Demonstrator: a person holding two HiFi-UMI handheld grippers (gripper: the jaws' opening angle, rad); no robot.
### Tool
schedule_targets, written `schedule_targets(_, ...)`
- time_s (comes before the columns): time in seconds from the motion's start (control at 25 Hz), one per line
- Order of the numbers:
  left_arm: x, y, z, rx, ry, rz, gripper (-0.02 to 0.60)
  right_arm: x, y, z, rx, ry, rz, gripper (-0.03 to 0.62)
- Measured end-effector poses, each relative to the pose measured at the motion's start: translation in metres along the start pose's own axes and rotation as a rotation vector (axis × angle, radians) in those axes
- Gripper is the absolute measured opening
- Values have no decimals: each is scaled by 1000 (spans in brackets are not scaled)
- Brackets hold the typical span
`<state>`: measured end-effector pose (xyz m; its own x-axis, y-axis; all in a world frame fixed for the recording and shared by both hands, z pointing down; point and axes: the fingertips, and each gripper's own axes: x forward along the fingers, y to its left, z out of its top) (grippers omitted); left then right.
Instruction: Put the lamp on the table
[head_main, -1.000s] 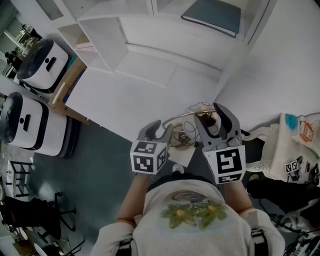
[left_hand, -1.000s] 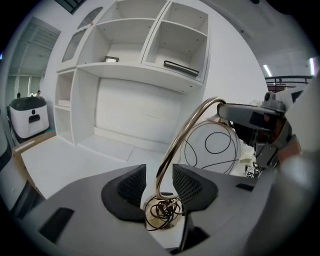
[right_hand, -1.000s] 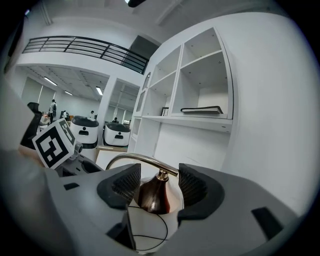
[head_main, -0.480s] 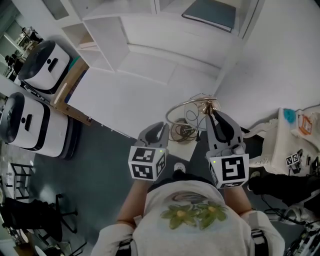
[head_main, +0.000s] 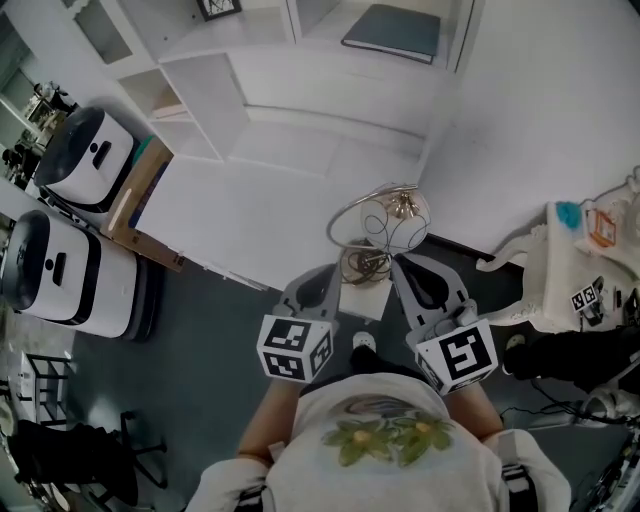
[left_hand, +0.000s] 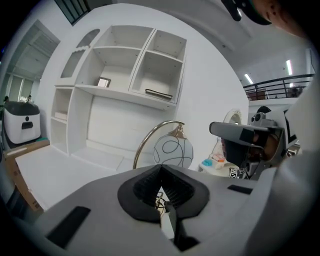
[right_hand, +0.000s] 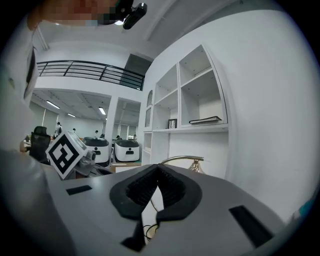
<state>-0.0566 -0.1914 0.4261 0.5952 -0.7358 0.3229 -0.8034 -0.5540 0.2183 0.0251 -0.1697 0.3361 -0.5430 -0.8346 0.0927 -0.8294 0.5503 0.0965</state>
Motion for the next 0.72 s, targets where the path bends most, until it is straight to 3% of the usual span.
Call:
schedule_targets(0.2,-10,-14,-18,7,41,-34,29,-10,19,-6,-32,15,5,31)
schedule_targets(0.72,-33,-34,-38,-6,49,-56,29,-38,35,-16,-43,45,-46,31)
